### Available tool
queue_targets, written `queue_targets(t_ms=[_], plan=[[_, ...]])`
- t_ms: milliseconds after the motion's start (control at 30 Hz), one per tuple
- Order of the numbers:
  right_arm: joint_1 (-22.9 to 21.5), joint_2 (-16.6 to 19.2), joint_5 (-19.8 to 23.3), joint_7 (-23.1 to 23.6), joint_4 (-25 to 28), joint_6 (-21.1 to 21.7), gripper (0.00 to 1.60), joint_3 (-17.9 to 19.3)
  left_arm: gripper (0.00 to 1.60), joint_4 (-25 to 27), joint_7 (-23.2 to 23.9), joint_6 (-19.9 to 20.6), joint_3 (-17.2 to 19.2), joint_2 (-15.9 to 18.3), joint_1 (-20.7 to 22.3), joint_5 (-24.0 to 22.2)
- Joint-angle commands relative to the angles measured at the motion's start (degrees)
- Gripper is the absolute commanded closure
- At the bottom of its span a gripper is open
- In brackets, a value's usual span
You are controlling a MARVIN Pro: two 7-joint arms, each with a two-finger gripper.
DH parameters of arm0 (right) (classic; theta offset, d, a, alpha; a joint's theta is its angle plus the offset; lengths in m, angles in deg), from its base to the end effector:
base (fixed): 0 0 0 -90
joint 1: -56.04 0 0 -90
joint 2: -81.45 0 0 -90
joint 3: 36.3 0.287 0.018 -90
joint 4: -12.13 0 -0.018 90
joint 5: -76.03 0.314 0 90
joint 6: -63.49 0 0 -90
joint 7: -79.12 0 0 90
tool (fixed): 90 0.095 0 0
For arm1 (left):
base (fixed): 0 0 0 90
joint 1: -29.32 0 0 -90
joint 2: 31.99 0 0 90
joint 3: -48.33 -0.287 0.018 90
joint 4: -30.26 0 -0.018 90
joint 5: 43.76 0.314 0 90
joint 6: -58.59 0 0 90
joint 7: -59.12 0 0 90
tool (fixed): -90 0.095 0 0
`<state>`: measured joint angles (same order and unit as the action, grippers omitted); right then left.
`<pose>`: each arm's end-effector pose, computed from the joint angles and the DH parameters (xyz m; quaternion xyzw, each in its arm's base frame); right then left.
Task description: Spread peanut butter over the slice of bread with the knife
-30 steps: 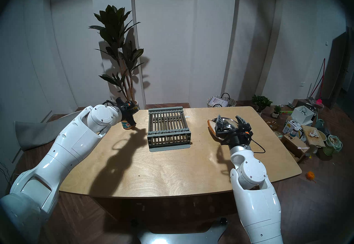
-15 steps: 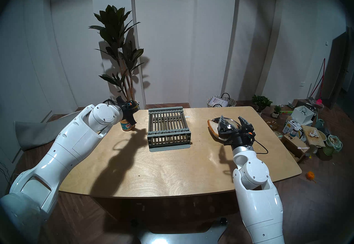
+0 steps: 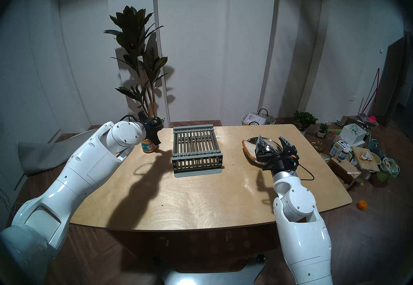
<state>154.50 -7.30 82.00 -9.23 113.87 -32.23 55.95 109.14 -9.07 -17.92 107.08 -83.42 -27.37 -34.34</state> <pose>0.3837 -0.0194 -0.2710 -0.6478 0.0278 -0.7610 0.0230 0.5289 0.0700 -0.2091 -0.6714 0.4817 -0.5357 0.1738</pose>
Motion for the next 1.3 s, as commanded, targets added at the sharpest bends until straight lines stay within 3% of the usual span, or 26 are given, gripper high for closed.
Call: queue_targets(t_ms=[0,833,1000,1267], plan=[[-0.01,-0.15,0.04,0.02,1.43,-0.61,0.0,-0.12,1.6,2.08,-0.22,0.52,1.24,0.29,2.55,0.25],[-0.67,-0.2,0.0,0.07,0.7,-0.43,0.0,-0.7,1.6,1.85,0.38,0.75,1.5,1.04,3.32,0.86],[-0.82,-0.23,-0.17,-0.11,0.5,-0.37,0.0,-0.86,1.6,1.45,3.71,1.71,3.76,0.15,3.39,-4.04],[-1.18,-0.29,-0.5,-0.6,-0.02,-0.28,0.0,-1.12,1.6,0.01,5.12,1.76,4.11,0.28,4.47,-4.78]])
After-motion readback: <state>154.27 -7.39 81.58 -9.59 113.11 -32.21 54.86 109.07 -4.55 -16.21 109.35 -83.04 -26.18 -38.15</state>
